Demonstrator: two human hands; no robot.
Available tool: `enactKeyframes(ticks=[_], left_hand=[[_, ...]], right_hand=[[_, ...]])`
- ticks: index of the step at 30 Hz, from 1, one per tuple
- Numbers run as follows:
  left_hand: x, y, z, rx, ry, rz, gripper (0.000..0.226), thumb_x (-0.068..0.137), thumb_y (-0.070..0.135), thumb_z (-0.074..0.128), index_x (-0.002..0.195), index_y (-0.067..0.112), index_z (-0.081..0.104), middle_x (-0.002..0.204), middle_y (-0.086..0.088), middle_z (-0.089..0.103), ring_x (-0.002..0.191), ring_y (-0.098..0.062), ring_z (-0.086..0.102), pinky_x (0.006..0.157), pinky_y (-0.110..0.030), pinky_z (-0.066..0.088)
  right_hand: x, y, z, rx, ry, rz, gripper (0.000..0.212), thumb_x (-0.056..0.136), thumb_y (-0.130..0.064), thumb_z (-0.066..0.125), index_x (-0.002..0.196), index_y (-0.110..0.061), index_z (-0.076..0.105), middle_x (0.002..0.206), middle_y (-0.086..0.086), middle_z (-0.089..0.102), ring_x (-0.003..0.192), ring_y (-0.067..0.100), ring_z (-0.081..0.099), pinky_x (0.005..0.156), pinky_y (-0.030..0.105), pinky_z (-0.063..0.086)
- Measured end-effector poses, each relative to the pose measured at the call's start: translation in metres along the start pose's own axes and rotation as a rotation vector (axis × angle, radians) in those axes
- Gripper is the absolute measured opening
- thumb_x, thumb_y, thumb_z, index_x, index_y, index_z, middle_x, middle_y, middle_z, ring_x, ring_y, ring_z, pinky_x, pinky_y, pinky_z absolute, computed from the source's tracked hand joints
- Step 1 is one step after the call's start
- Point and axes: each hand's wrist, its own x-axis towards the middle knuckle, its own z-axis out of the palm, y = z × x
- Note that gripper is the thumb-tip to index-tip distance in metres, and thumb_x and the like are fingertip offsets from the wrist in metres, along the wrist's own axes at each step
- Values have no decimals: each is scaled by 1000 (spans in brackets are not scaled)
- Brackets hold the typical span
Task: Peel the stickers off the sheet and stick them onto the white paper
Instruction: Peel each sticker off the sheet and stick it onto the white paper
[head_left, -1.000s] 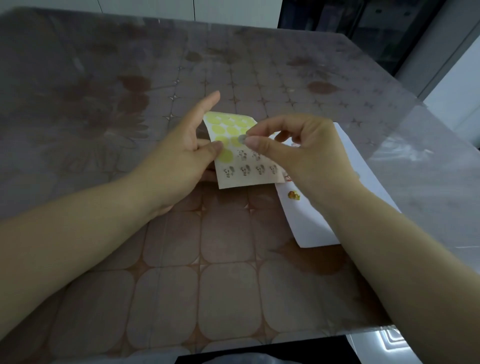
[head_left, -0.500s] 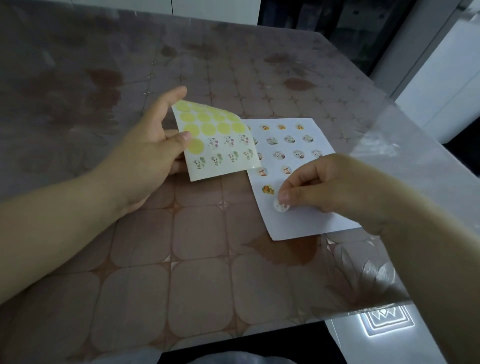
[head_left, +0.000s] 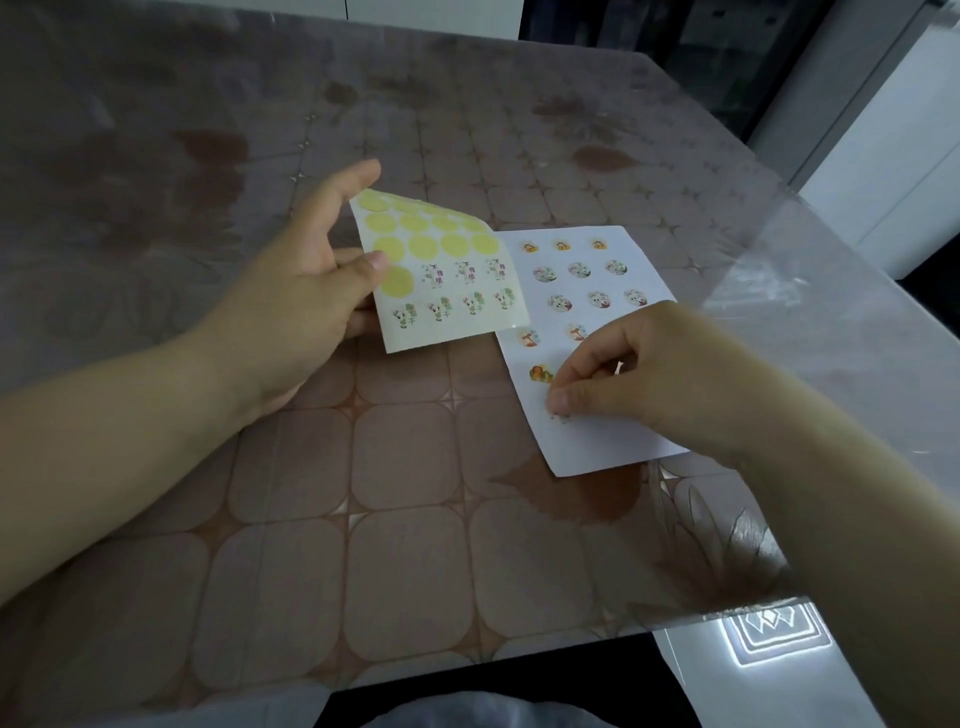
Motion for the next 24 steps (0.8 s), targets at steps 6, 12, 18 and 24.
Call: enactKeyframes(ticks=[6, 12, 18, 24], left_hand=[[-1, 1, 1, 10, -18, 6, 54, 99, 5, 41, 140, 39, 32, 97, 0, 71, 97, -12, 69, 75, -25, 56], [-2, 2, 1, 4, -27, 6, 55, 99, 5, 41, 140, 40, 32, 96, 2, 73, 98, -13, 69, 80, -30, 55], [-4, 4, 3, -38, -80, -5, 58, 98, 3, 41, 141, 41, 30, 90, -1, 75, 95, -15, 70, 74, -24, 55], [-4, 5, 3, -94, -103, -16, 58, 98, 2, 40, 141, 39, 32, 82, -4, 73, 86, -16, 71, 72, -25, 55]], right_hand=[[-1, 2, 4, 7, 46, -21, 15, 64, -25, 83, 73, -22, 72, 50, -12, 45, 51, 4, 39, 50, 14, 33], [2, 4, 3, 13, 191, -31, 14, 81, -29, 69, 84, -26, 55, 61, -7, 57, 67, 10, 58, 57, 21, 36], [9, -23, 5, -30, 222, -341, 7, 83, -26, 66, 82, -29, 59, 62, -10, 51, 49, 6, 49, 50, 14, 42], [41, -30, 31, -247, 440, -440, 20, 79, -41, 69, 95, -29, 66, 87, -11, 50, 71, 3, 44, 58, 11, 34]])
